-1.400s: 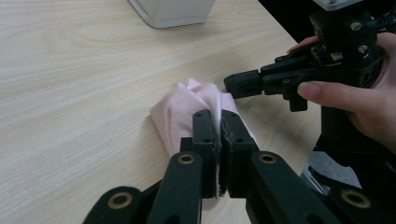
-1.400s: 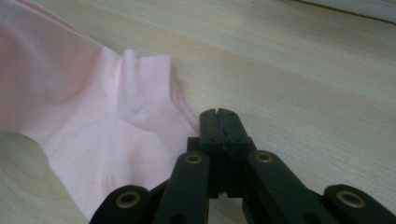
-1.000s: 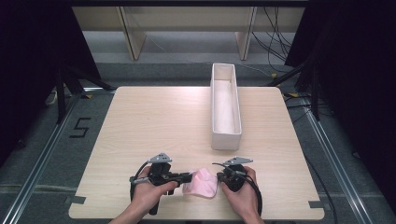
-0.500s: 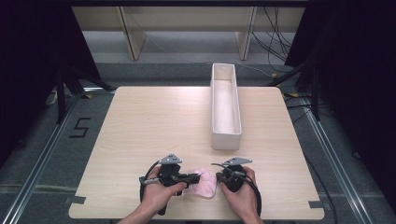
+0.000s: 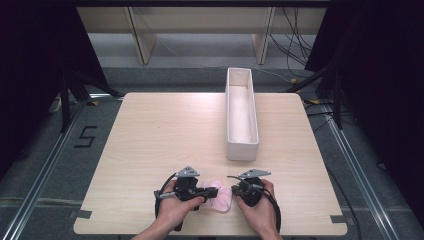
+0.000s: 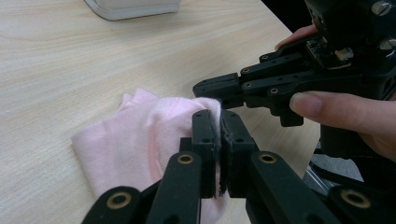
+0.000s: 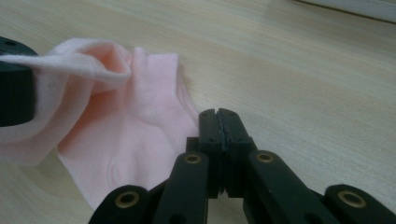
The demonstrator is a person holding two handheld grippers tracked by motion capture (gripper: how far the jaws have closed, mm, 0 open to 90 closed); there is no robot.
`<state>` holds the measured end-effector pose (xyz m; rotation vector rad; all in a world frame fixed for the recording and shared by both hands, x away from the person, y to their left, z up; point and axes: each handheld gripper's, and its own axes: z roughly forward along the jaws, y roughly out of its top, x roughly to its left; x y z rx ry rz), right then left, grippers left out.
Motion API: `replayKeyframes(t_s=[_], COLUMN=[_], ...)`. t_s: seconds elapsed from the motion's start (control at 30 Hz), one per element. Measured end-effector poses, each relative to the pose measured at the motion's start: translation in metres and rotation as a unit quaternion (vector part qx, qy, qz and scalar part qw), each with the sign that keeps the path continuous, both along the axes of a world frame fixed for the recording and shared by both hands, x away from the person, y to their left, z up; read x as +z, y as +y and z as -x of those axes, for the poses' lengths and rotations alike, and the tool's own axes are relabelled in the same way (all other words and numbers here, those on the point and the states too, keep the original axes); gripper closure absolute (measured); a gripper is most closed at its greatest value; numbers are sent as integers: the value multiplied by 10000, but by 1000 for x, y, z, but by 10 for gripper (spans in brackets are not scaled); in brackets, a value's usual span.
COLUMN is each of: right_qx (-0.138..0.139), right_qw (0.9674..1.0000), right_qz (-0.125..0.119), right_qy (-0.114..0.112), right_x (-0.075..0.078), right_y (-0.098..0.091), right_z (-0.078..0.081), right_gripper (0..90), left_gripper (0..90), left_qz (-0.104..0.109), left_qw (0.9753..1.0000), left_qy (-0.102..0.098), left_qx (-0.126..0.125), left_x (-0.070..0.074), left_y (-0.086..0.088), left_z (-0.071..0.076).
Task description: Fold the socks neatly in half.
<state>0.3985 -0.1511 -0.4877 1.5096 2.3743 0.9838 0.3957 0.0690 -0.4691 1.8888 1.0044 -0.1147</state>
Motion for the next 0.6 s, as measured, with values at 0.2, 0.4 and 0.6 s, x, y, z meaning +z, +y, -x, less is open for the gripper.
replayKeyframes(t_s=[0.2, 0.4, 0.6], right_qx=[84, 22, 0], right_qw=[9999, 9998, 9996], right_qz=[-13, 128, 275], right_qy=[-83, -125, -79], right_x=[-2, -1, -3], right_y=[0, 0, -1], right_z=[-1, 0, -1], right_gripper=[890, 889, 889], left_gripper=[849, 850, 847], left_qz=[-56, -157, -215], left_qw=[10000, 9999, 9998], left_qy=[-4, 20, -18], left_qx=[-15, -43, -46], left_x=[-2, -7, -11], left_y=[-6, -13, -20], left_z=[0, -1, 1])
